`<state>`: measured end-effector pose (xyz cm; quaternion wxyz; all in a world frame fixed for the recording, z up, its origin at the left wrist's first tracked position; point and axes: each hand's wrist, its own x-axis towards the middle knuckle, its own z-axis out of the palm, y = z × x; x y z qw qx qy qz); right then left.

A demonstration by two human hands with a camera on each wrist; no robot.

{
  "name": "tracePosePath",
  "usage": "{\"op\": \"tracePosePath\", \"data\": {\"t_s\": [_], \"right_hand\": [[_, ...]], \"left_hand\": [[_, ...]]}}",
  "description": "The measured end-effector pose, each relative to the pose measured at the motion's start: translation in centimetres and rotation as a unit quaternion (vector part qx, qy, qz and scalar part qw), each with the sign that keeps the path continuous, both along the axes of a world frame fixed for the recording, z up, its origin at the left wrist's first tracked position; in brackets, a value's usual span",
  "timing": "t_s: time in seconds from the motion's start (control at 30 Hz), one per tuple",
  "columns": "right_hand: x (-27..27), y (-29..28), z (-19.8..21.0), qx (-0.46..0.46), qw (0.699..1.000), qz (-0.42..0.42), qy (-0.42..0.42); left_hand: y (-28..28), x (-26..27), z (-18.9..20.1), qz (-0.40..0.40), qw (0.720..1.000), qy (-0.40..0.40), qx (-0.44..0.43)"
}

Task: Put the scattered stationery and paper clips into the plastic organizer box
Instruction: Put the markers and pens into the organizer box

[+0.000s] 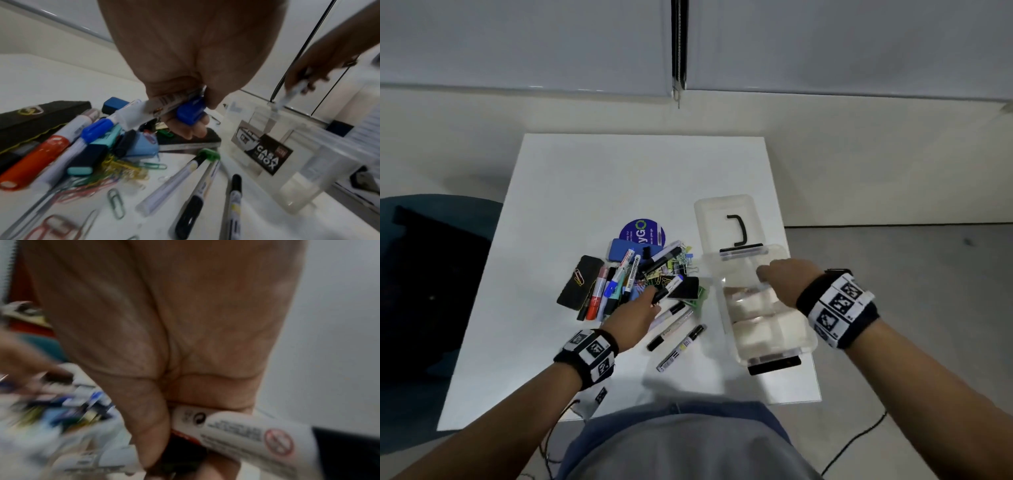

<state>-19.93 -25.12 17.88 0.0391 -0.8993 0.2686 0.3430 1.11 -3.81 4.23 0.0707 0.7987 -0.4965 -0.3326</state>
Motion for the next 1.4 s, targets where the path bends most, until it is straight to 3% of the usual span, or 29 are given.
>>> {"op": "tracePosePath", "data": {"t_s": [0.07,0.2,0.3,0.43,0.6,0.7,0.9,0.97,1.07,1.17,1.3,1.4], "right_hand": [[0.1,0.1,-2.8,0.023,0.997,0.047,0.051],[1.1,1.2,-6.6,0.108,0.992,0.071,0.016],[2.1,1.8,-8.3,0.133,0.990,0.052,0.005],[1.1,1.4,-11.0,0.207,0.978,0.010,-0.010],[-1.7,-0.4,-6.8,0.207,0.961,-0.149,-0.104],[-4.9,-1.7,-5.2,0.163,0.950,-0.216,-0.158],[-6.9,-2.1,-4.5,0.113,0.940,-0.282,-0.155],[-6.4,-0.8,-4.2,0.104,0.937,-0.275,-0.188],[-4.0,2.5,-4.2,0.155,0.921,-0.250,-0.257],[-0.1,6.2,-6.0,0.201,0.925,-0.150,-0.285],[4.6,11.0,-10.6,0.192,0.963,-0.052,-0.183],[6.3,13.1,-13.8,0.159,0.980,-0.032,-0.114]], "left_hand": [[-0.7,-1.0,0.9,0.000,0.999,0.044,-0.009],[-1.7,-2.6,1.9,0.016,0.995,0.100,-0.020],[-2.8,-3.9,3.6,-0.002,0.997,0.060,-0.039],[-3.6,-4.8,4.5,-0.018,0.993,0.119,-0.021],[-6.2,-5.7,5.7,-0.088,0.990,0.108,-0.035],[-9.8,-7.8,6.3,-0.165,0.985,0.037,-0.023],[-15.1,-12.1,5.9,-0.227,0.974,0.000,0.000],[-14.5,-11.1,6.1,-0.195,0.980,0.013,-0.045],[-11.7,-7.1,5.4,-0.073,0.992,0.032,-0.094],[-8.0,-2.8,2.6,-0.010,0.999,-0.004,-0.045],[-3.4,-1.1,-1.6,-0.039,0.995,-0.066,0.071],[-1.3,-1.5,-3.9,-0.036,0.991,-0.093,0.084]]}}
